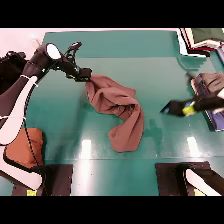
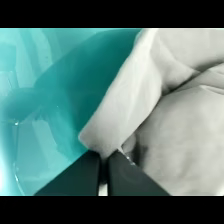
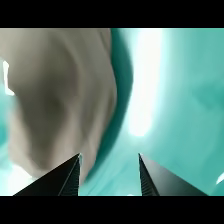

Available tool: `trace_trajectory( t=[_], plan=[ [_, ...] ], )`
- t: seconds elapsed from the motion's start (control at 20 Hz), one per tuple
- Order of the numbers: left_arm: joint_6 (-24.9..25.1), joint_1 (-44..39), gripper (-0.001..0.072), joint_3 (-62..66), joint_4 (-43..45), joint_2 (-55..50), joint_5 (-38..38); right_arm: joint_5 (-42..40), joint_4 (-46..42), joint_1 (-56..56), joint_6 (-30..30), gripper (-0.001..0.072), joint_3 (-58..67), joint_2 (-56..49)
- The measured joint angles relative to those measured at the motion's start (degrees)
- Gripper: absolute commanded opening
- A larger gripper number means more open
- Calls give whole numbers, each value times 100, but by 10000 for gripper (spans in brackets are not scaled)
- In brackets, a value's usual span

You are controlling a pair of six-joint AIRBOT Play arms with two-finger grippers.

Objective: Fold the shirts.

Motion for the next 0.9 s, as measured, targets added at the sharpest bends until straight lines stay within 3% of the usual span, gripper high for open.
trace_trajectory(
  t=[0.15, 0.35, 0.4, 0.5, 0.7, 0.9],
  plan=[
    [11, 2, 29, 81, 28, 4, -81, -588, 693, 424, -295, 419, -1003, -337],
    [11, 11, 29, 116, 48, 4, -125, -1220, 1351, 1132, -601, 382, -1274, -1067],
    [11, 11, 29, 120, 50, 4, -142, -1307, 1419, 1272, -645, 288, -1217, -1252],
    [11, 11, 29, 125, 50, 7, -146, -1475, 1521, 1458, -719, 21, -1051, -1534],
    [11, 11, 29, 249, 109, 114, -192, -1655, 1467, 1534, -846, 20, -549, -1602],
    [94, 11, 29, 916, 509, 756, -212, -1294, 774, 964, -852, 20, 481, -734]
  ],
)
